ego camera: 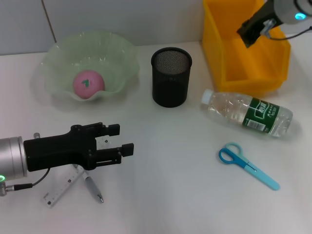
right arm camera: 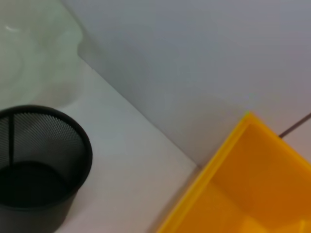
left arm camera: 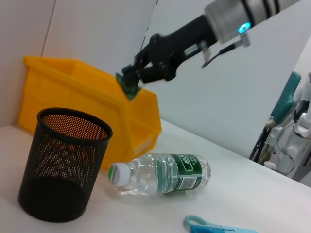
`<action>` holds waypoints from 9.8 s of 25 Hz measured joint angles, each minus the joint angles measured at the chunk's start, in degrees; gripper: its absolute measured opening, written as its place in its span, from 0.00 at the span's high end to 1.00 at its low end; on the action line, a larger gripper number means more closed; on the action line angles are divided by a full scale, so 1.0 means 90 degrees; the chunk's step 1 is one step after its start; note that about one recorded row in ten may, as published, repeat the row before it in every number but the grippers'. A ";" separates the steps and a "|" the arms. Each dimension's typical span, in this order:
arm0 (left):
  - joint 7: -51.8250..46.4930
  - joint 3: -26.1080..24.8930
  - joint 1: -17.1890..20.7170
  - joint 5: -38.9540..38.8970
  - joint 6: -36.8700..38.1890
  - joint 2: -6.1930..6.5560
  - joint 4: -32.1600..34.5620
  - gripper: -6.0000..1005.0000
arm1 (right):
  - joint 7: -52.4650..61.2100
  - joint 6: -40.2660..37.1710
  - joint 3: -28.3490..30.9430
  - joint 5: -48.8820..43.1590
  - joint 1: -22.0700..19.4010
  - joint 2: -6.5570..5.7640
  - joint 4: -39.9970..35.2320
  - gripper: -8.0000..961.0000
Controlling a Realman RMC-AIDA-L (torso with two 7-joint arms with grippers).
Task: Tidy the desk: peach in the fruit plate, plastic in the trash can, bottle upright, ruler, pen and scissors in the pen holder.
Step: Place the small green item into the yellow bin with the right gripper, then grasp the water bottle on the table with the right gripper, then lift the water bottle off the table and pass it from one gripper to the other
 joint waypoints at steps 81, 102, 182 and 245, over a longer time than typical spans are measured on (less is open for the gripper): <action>-0.0039 -0.0137 0.0008 0.0000 -0.0070 -0.0024 -0.0039 0.25 | -0.0565 -0.1529 -0.0715 -0.0110 0.0348 -0.0153 0.1814 0.15; -0.0042 -0.0136 -0.0011 0.0000 -0.0070 0.0008 -0.0021 0.25 | -0.0567 -0.1263 -0.0711 -0.0110 0.0329 -0.0069 0.2028 0.15; 0.0428 -0.1186 0.0147 -0.2253 0.1094 -0.0177 -0.0560 0.26 | -0.7680 -0.1426 0.0044 0.8892 -0.0864 0.0053 0.4303 0.19; 0.1606 -0.0987 -0.0207 -0.2393 0.1292 -0.0210 -0.1137 0.50 | -0.7734 -0.1482 -0.0398 0.8930 -0.0507 0.0082 0.4751 0.19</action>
